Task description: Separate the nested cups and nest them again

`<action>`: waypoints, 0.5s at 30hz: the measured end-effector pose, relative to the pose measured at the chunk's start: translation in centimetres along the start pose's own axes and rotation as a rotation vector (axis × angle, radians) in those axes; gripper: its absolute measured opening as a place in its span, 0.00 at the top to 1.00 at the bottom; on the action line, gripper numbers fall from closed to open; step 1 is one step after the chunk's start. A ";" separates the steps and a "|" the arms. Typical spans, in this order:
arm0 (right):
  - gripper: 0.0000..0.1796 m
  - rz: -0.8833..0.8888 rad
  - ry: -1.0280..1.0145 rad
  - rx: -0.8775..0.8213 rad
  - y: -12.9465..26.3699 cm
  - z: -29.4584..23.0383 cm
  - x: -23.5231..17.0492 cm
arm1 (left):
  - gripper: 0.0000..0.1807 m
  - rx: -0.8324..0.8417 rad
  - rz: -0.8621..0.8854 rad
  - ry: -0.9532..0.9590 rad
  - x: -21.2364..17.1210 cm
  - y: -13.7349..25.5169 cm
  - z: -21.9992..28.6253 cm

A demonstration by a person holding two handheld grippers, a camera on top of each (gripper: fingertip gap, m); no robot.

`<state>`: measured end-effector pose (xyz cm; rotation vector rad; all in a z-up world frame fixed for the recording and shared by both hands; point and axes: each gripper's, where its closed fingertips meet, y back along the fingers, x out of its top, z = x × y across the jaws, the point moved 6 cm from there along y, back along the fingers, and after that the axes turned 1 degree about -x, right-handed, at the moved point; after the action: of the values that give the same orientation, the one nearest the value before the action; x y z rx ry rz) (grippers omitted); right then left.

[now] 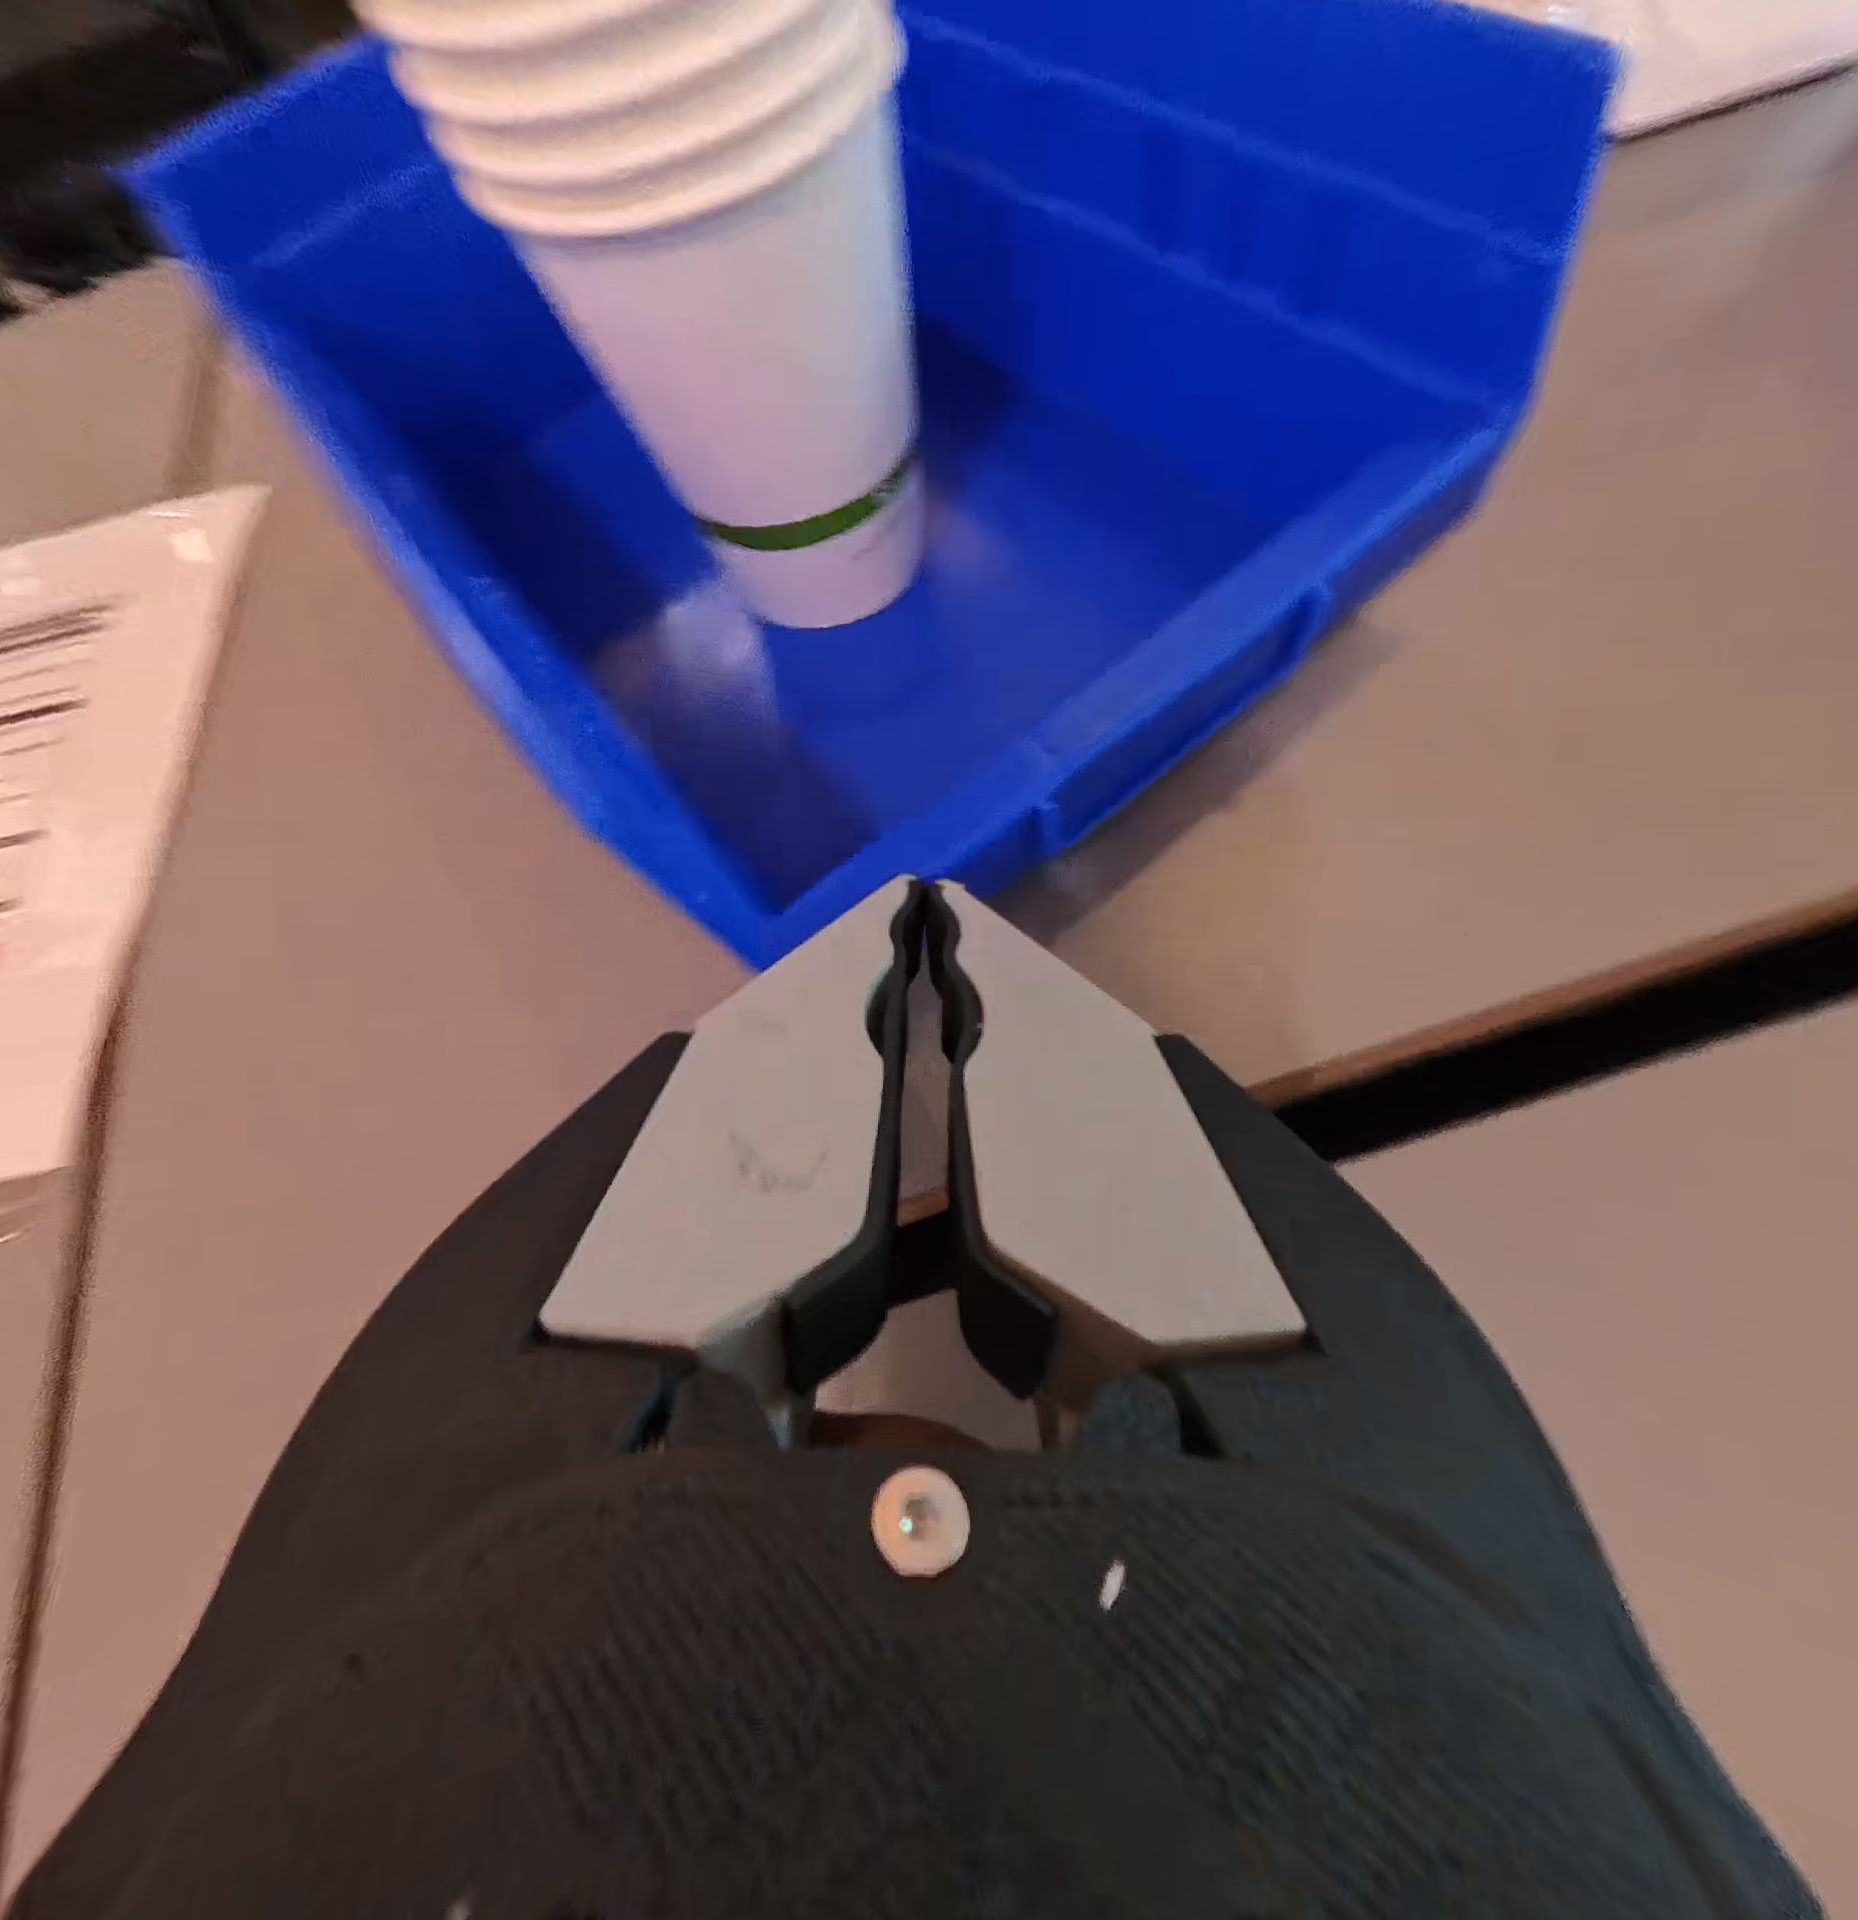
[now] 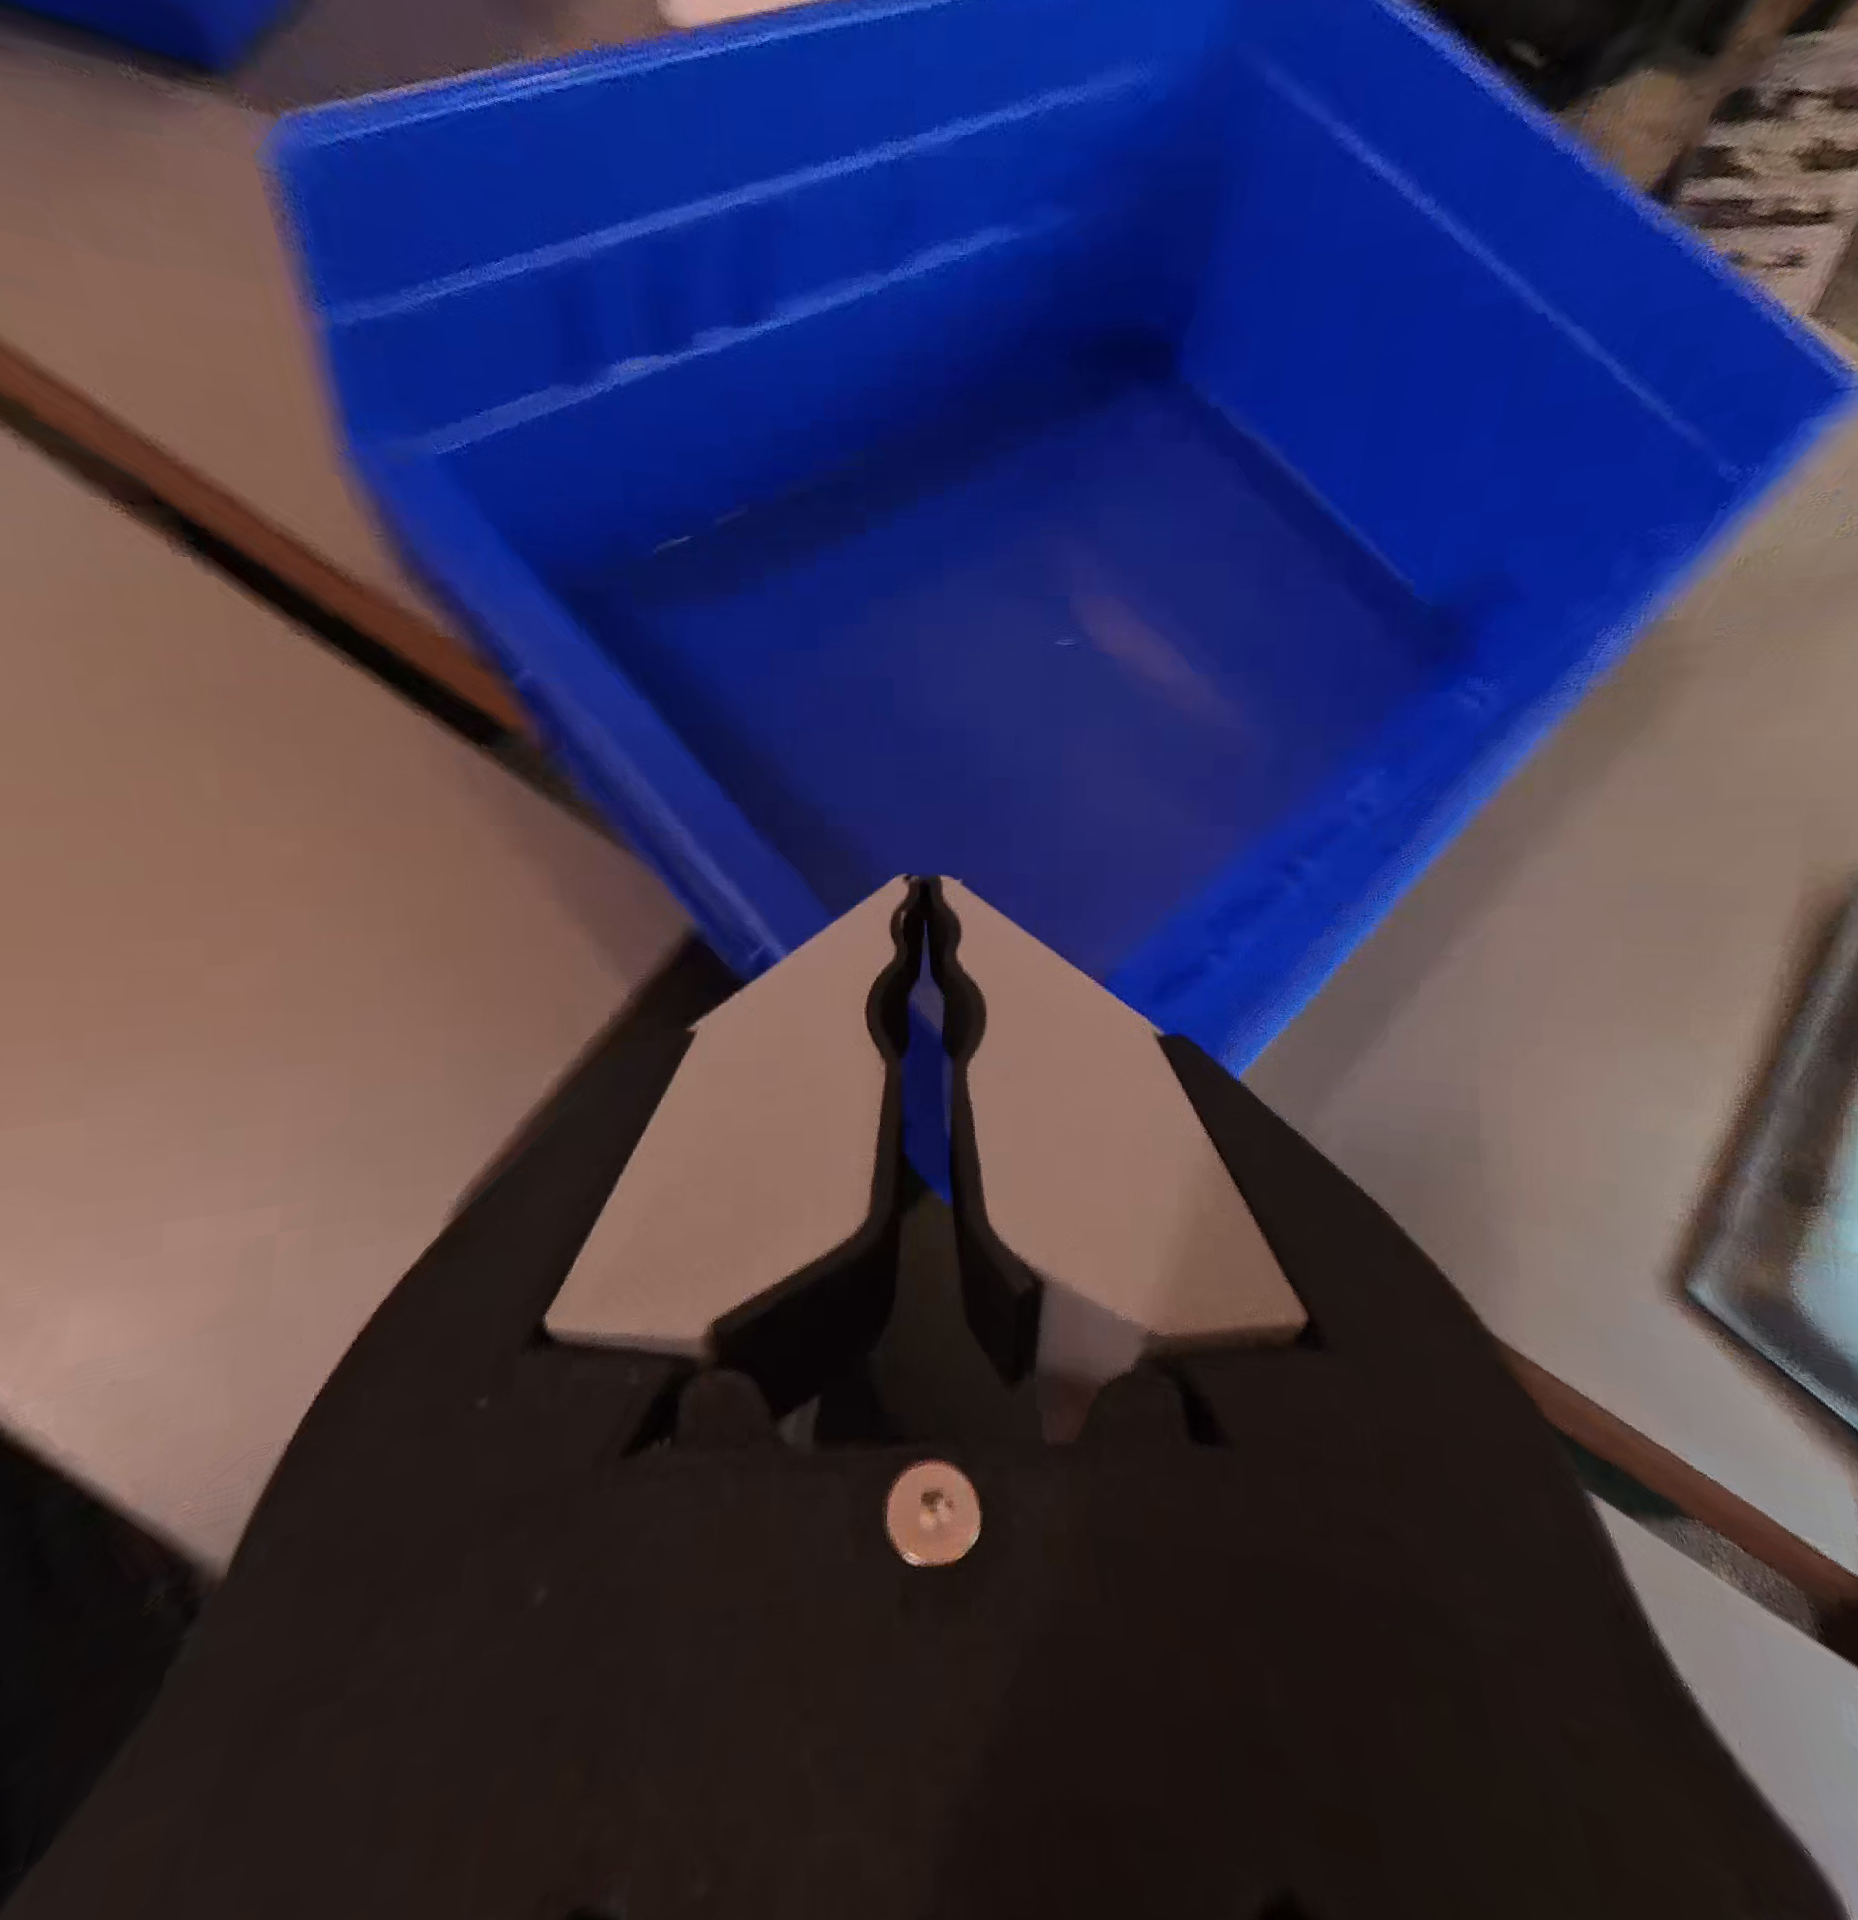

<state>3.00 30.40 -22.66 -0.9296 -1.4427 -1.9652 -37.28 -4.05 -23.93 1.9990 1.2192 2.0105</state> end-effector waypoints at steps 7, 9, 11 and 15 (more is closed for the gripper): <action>1.00 0.024 -0.112 -0.066 0.3 5.3 0.1 | 1.00 0.078 0.105 0.116 0.7 2.2 -4.4; 1.00 0.086 -0.085 -0.003 0.6 3.1 1.5 | 1.00 0.024 0.087 0.024 1.2 2.1 -1.8; 1.00 0.138 -0.084 0.098 0.5 0.7 3.3 | 1.00 -0.004 0.067 -0.071 1.8 1.6 0.9; 1.00 0.269 -0.175 0.191 0.3 -0.2 9.0 | 1.00 -0.125 0.097 -0.123 4.0 0.7 6.1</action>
<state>-2.45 29.93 -15.47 -1.1631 -1.4819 -1.5560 -32.31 0.60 -21.13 2.1234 0.9660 1.9183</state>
